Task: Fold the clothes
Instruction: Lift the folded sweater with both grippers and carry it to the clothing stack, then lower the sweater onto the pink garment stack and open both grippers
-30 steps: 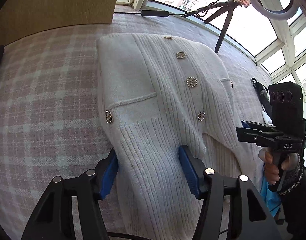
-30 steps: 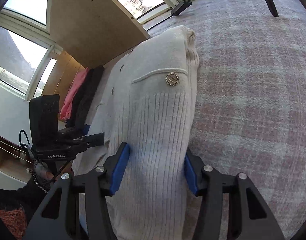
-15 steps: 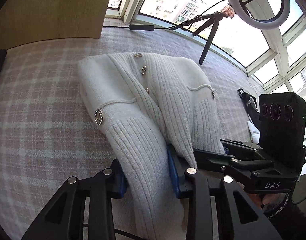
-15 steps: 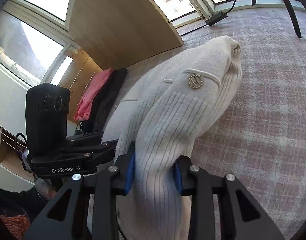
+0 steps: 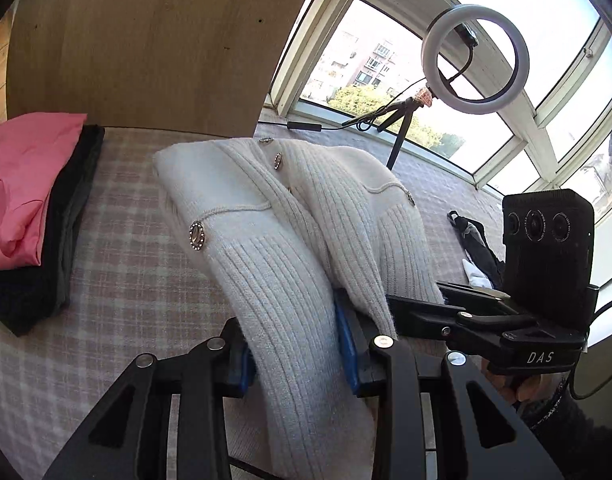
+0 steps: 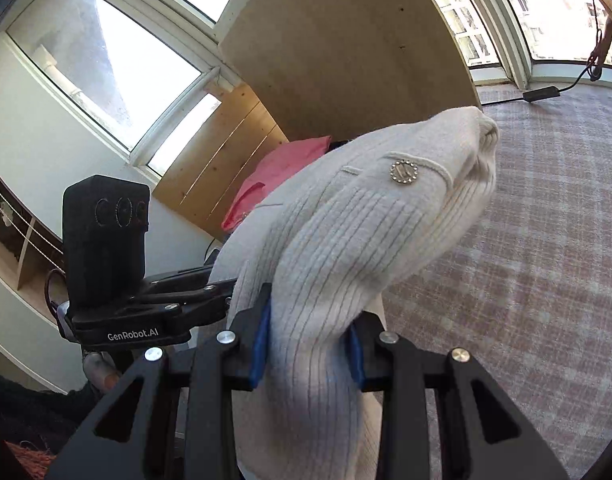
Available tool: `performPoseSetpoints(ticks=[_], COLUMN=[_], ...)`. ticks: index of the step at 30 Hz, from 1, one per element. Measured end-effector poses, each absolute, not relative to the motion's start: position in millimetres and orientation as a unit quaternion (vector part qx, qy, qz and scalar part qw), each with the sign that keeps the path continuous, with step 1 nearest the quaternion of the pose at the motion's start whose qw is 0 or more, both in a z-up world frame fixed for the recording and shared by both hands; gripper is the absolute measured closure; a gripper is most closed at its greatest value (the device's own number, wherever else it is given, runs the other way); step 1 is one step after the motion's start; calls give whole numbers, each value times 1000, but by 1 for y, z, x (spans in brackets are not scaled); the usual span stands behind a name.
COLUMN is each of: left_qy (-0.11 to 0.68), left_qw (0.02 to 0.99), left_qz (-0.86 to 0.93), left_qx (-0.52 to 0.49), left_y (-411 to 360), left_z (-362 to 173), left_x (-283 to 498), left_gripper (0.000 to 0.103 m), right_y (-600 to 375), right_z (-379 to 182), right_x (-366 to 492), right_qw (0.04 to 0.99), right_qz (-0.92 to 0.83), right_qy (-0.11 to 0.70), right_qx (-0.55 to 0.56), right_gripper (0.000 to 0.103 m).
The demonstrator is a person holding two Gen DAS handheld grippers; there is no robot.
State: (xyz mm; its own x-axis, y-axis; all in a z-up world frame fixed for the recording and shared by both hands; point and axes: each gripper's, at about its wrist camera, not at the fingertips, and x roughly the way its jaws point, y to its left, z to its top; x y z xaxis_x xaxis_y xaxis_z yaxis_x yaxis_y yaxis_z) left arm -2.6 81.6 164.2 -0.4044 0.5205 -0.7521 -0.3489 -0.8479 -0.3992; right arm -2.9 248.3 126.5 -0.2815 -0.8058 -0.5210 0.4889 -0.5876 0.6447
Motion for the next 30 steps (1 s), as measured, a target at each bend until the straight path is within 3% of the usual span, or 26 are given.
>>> performPoseSetpoints(ticks=[14,21,25,27,30], left_qy=[-31,-8,59,45,-45], left_qw=[218,231,191,138,151], left_qz=[880,875,868,849,850], left_qx=[-420,-425,-454,-508,-502], left_y=[-152,-207,-223,-247,-278], left_z=[213,198,144,105,107], left_x=[-65,-122,-162,-176,-170], left_gripper=[73,72,59,62,60], right_y=[5,-75,-82,-59,-21], right_z=[160,158,114,82,96], right_x=[-57,-98,-123,-130,-118], right_qw=[441,426,361,300,297], right_qz=[-793,-801,-809,-797,-810], right_qy=[-161,-154,-91,-97,-145], right_qx=[389,391,456,516,484], right_gripper=[72,72,71,71,71])
